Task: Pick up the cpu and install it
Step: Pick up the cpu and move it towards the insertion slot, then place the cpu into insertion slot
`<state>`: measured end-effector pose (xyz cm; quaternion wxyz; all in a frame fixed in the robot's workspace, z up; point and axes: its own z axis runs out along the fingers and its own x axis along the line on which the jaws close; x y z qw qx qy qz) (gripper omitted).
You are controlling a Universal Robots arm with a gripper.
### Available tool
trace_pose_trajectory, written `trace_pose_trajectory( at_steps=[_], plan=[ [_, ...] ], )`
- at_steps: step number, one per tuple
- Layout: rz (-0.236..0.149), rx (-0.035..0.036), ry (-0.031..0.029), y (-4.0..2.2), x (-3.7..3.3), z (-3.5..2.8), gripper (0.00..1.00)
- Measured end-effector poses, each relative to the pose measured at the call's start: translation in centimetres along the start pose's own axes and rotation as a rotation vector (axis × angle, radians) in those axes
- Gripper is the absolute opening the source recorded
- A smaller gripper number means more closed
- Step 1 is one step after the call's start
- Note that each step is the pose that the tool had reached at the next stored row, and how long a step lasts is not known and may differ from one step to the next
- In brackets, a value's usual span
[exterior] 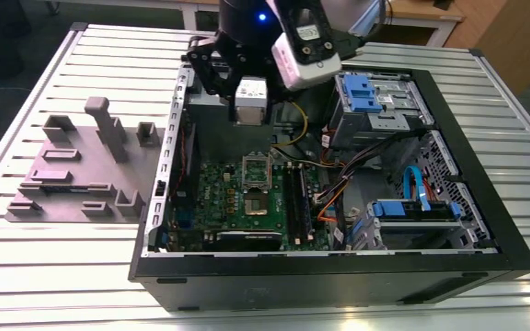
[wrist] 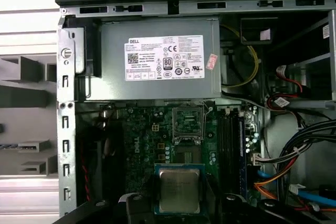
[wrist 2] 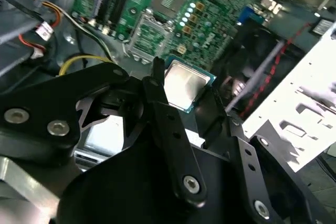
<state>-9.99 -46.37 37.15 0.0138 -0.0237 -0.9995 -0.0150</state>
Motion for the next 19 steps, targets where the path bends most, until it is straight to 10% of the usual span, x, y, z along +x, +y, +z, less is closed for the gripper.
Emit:
trace_pose_trajectory(
  at_steps=[4,19],
  plan=[
    [0.000,0.0000,-0.0001,0.06,-1.25,0.10,0.47],
    [0.000,0.0004,0.0001,0.01,-1.30,0.14,0.47]
  ],
)
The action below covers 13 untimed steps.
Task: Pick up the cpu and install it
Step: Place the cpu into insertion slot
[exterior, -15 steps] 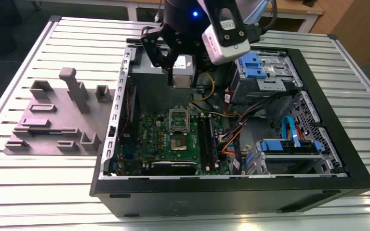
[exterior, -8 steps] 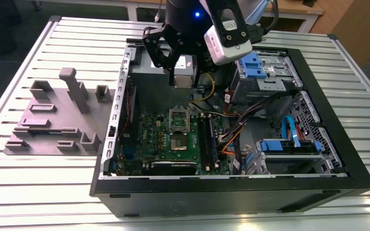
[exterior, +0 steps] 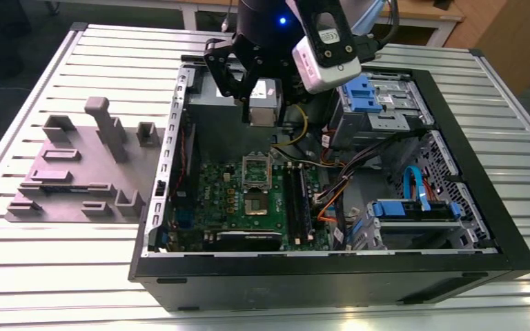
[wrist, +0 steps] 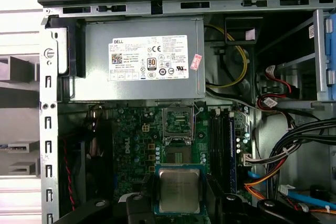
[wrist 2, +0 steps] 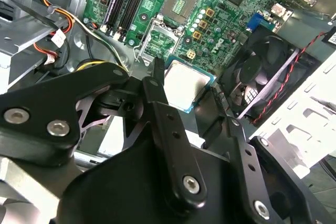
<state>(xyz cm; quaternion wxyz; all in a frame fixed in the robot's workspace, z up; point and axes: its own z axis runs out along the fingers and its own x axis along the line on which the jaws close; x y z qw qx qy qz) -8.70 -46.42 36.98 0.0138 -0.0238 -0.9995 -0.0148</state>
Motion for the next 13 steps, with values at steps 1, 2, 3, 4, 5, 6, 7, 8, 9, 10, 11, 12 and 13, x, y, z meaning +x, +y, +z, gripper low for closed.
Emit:
trace_pose_trajectory(
  at_steps=[1,2,3,4,5,6,7,8,9,10,11,12,13],
  plan=[
    [0.000,-0.0004,-0.0002,-0.02,0.00,0.09,0.47],
    [0.000,-0.0002,0.0002,-0.02,0.00,0.24,0.47],
    [0.000,0.0003,0.0008,-0.04,-0.01,0.41,0.47],
    [0.000,0.0004,0.0009,-0.04,-0.02,0.59,0.47],
    [0.000,0.0006,0.0011,-0.05,-0.02,0.77,0.47],
    [0.000,0.0006,0.0010,-0.05,-0.03,0.95,0.47],
    [0.000,0.0006,0.0012,-0.06,-0.03,1.13,0.47],
    [0.000,0.0007,0.0027,-0.07,-0.05,1.28,0.47],
    [0.000,0.0010,0.0042,-0.07,-0.05,1.40,0.47],
    [0.000,0.0009,0.0073,-0.08,-0.06,1.56,0.47],
    [0.000,0.0012,0.0106,-0.08,-0.06,1.63,0.47],
    [0.000,0.0014,0.0118,-0.08,-0.06,1.64,0.47],
    [0.000,0.0015,0.0118,-0.08,-0.06,1.64,0.47]
  ],
)
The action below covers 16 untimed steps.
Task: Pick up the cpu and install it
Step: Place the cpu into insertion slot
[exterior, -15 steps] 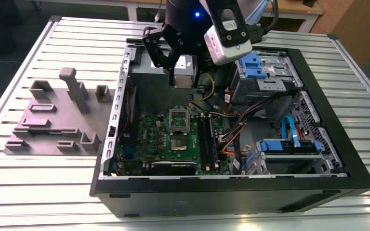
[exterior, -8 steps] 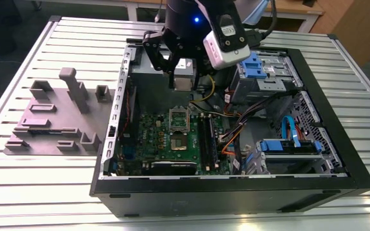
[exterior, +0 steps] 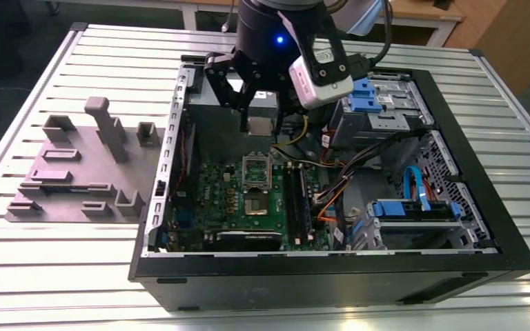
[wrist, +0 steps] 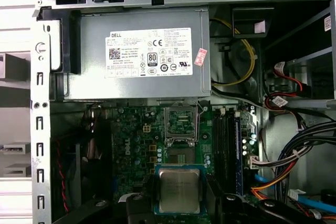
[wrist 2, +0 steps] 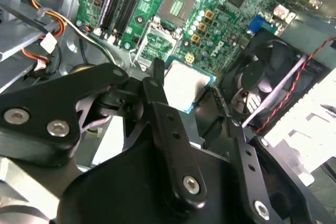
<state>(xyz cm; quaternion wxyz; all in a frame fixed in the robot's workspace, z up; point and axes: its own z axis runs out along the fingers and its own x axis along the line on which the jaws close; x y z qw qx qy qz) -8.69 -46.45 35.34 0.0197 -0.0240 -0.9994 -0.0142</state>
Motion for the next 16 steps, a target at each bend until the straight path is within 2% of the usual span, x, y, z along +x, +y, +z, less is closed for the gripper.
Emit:
trace_pose_trajectory(
  at_steps=[14,16],
  plan=[
    [0.000,-0.0003,0.0000,-0.01,0.00,0.02,0.47],
    [0.000,0.0004,0.0000,-0.01,-0.01,0.18,0.47]
  ],
)
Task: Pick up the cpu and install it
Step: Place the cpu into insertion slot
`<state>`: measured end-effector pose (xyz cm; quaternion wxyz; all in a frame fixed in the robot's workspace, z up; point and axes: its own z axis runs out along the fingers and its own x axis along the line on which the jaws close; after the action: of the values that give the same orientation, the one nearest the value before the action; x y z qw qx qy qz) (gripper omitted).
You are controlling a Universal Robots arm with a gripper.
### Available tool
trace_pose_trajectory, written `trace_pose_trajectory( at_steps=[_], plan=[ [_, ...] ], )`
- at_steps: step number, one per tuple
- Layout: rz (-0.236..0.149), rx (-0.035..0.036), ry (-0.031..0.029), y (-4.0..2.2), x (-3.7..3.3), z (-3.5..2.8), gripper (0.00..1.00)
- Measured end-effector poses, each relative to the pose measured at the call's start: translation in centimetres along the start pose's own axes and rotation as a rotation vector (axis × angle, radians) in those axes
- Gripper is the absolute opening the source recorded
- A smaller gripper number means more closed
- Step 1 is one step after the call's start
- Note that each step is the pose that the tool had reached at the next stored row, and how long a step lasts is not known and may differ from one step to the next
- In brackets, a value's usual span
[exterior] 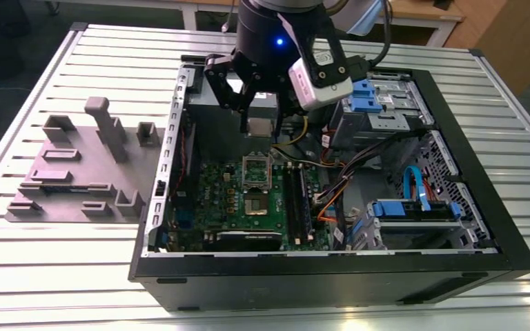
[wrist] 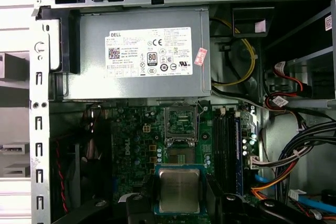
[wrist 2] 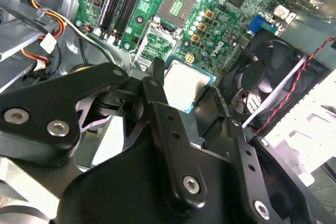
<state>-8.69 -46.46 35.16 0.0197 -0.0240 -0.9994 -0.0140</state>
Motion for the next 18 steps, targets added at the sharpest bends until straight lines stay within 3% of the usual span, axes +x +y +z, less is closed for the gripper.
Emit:
trace_pose_trajectory(
  at_steps=[13,18],
  plan=[
    [-0.009,0.0009,0.0017,-0.27,-0.10,2.30,0.47],
    [-0.015,0.0013,0.0020,-0.38,-0.12,2.52,0.47]
  ],
)
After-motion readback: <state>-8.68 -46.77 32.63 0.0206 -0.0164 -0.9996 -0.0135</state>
